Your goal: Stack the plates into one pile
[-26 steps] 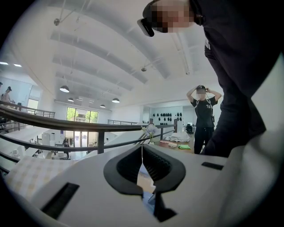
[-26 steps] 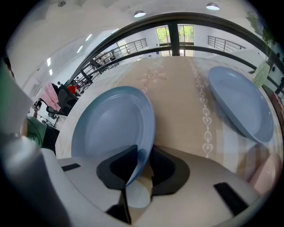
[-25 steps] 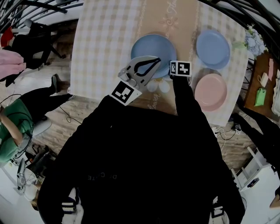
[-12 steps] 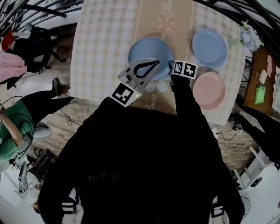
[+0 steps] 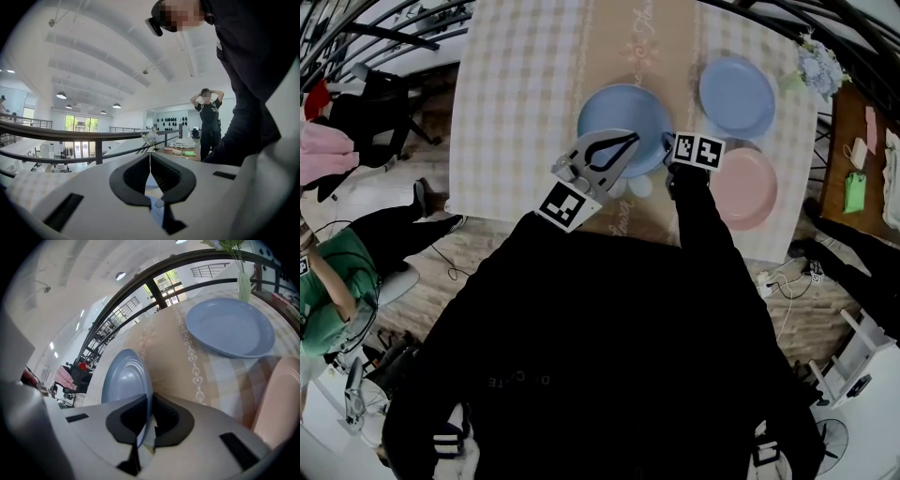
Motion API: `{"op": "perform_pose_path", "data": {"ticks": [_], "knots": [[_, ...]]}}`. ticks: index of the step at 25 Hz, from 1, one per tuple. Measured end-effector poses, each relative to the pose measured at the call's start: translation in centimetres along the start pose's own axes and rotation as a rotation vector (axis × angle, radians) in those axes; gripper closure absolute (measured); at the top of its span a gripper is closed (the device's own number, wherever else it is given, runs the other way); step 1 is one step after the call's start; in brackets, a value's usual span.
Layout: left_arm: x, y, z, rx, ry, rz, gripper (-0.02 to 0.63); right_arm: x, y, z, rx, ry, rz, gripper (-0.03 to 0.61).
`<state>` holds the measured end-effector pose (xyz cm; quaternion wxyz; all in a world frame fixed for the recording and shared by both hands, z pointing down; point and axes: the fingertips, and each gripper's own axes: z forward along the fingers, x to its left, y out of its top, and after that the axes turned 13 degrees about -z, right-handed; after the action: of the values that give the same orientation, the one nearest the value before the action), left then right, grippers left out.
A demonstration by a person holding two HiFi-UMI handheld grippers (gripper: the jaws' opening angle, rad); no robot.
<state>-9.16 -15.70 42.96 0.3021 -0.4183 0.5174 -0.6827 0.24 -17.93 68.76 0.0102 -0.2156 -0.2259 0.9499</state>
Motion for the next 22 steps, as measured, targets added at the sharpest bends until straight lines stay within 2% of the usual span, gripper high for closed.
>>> {"op": "perform_pose_path", "data": {"ticks": [10, 22], "knots": [[-3.1, 0.1, 1.7, 0.002, -0.065, 0.016, 0.592, -2.2, -0.7, -4.1, -0.060, 0.007, 0.090, 0.555], [-8.2, -0.5, 5.0, 0.020, -0.169, 0.035, 0.592, -6.7, -3.1, -9.5, -0.137, -0.027, 0.187, 0.554]]}}
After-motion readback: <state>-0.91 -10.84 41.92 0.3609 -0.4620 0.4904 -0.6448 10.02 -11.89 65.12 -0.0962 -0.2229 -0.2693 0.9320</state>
